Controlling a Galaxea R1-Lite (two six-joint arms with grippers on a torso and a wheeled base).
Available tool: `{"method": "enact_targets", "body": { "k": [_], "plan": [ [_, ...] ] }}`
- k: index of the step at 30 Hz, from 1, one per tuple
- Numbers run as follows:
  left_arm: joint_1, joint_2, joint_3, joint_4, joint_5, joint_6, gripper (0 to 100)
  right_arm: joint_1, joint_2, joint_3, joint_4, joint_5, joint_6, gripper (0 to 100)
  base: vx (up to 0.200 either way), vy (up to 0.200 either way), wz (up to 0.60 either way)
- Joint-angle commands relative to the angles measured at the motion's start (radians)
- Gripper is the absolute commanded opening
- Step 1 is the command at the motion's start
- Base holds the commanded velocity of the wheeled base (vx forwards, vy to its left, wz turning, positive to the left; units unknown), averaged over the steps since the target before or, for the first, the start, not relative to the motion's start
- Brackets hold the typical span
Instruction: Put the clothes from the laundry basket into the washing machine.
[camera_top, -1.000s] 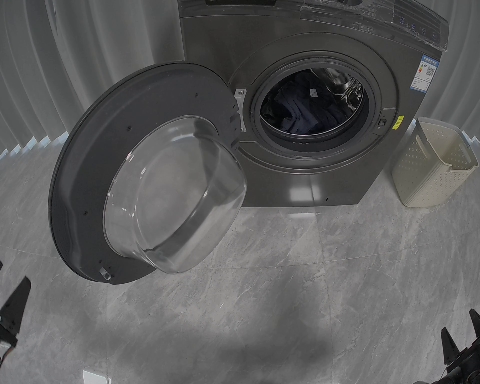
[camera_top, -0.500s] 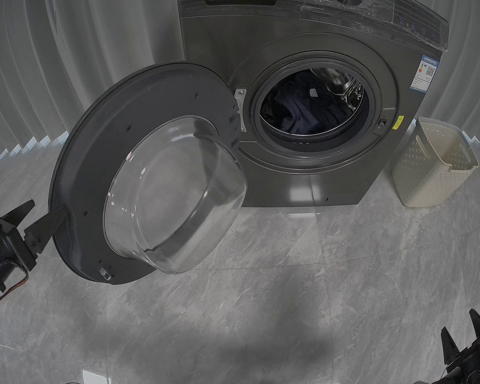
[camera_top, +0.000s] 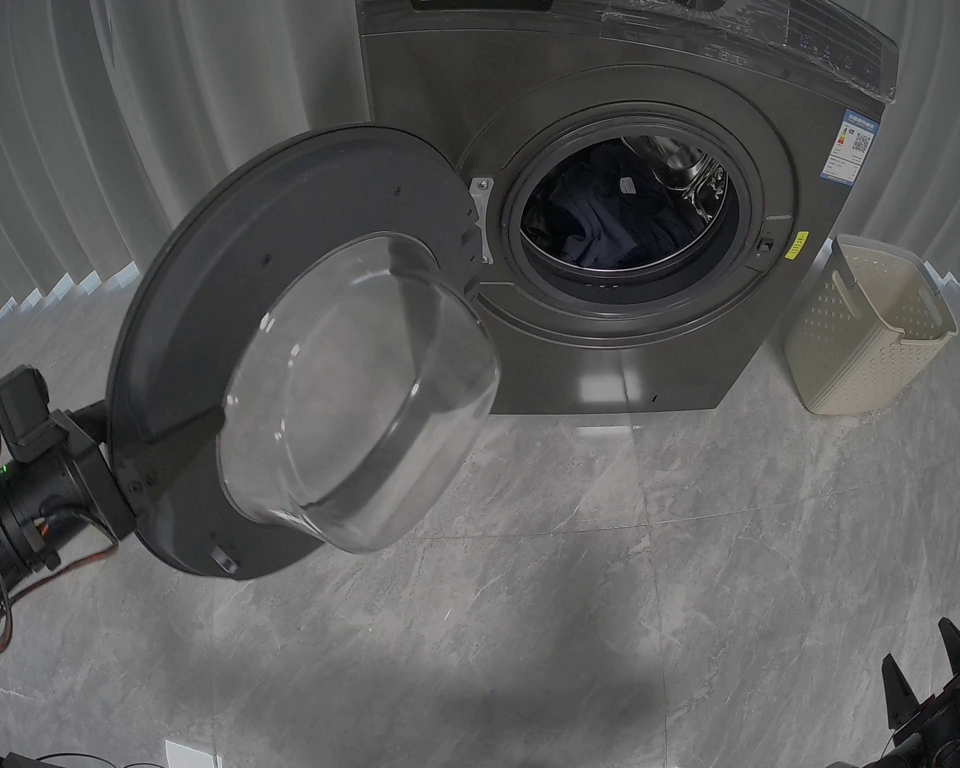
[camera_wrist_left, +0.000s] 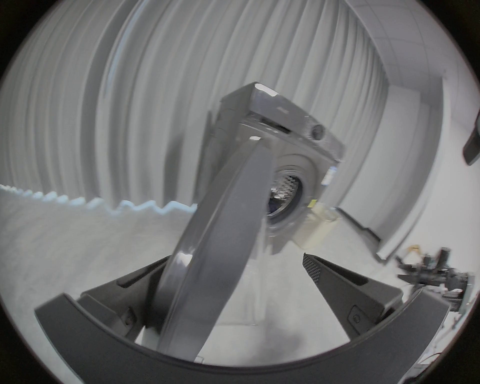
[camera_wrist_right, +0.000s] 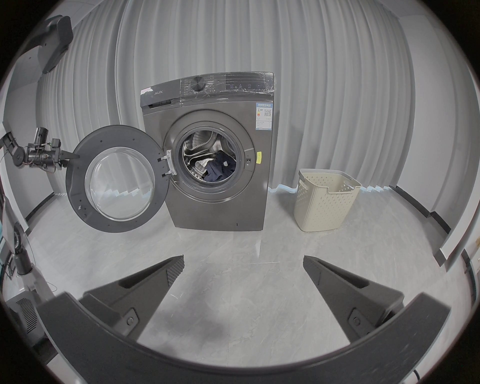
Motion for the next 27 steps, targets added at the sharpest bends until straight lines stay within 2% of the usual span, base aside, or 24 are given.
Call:
{"method": "enact_targets", "body": {
  "k": [1, 2, 5, 8, 12, 16, 18, 22, 23, 24, 27],
  "plan": [
    [-0.295, -0.056, -0.019, -0.009, -0.024, -0.136, 100, 0.000, -0.015, 0.004, 0.000, 0.001, 0.000, 100, 0.000, 0.000, 0.00],
    [-0.305, -0.057, -0.020, -0.012, -0.029, -0.172, 100, 0.000, -0.015, 0.004, 0.000, 0.001, 0.000, 100, 0.000, 0.000, 0.00],
    [-0.310, -0.062, -0.020, -0.012, -0.056, -0.212, 100, 0.000, -0.015, 0.004, 0.000, 0.001, 0.000, 100, 0.000, 0.000, 0.00],
    [-0.307, -0.074, -0.017, -0.010, -0.061, -0.218, 100, 0.000, -0.015, 0.004, 0.000, 0.001, 0.000, 100, 0.000, 0.000, 0.00],
    [-0.273, -0.085, -0.034, -0.012, -0.038, -0.215, 100, 0.000, -0.015, 0.004, 0.000, 0.001, -0.002, 100, 0.000, 0.000, 0.00],
    [-0.146, -0.093, -0.076, 0.002, -0.032, -0.209, 100, 0.000, -0.015, 0.004, 0.000, 0.001, 0.000, 100, 0.000, 0.000, 0.00],
    [-0.091, -0.076, -0.071, 0.005, -0.036, -0.195, 100, 0.000, -0.015, 0.004, 0.002, 0.001, 0.000, 100, 0.000, 0.000, 0.00],
    [-0.077, -0.010, -0.039, 0.005, -0.030, -0.131, 100, 0.000, -0.015, 0.004, 0.000, 0.001, 0.000, 100, 0.000, 0.000, 0.00],
    [-0.077, -0.008, -0.039, 0.005, -0.030, -0.129, 100, 0.000, -0.015, 0.004, 0.000, 0.001, 0.000, 100, 0.000, 0.000, 0.00],
    [-0.077, 0.018, -0.034, 0.003, -0.030, -0.108, 100, 0.000, -0.015, 0.004, 0.000, 0.001, 0.000, 100, 0.000, 0.000, 0.00],
    [-0.085, 0.049, -0.043, 0.002, -0.038, -0.100, 100, 0.000, -0.015, 0.004, 0.000, 0.001, 0.000, 100, 0.000, 0.000, 0.00]
  ]
}}
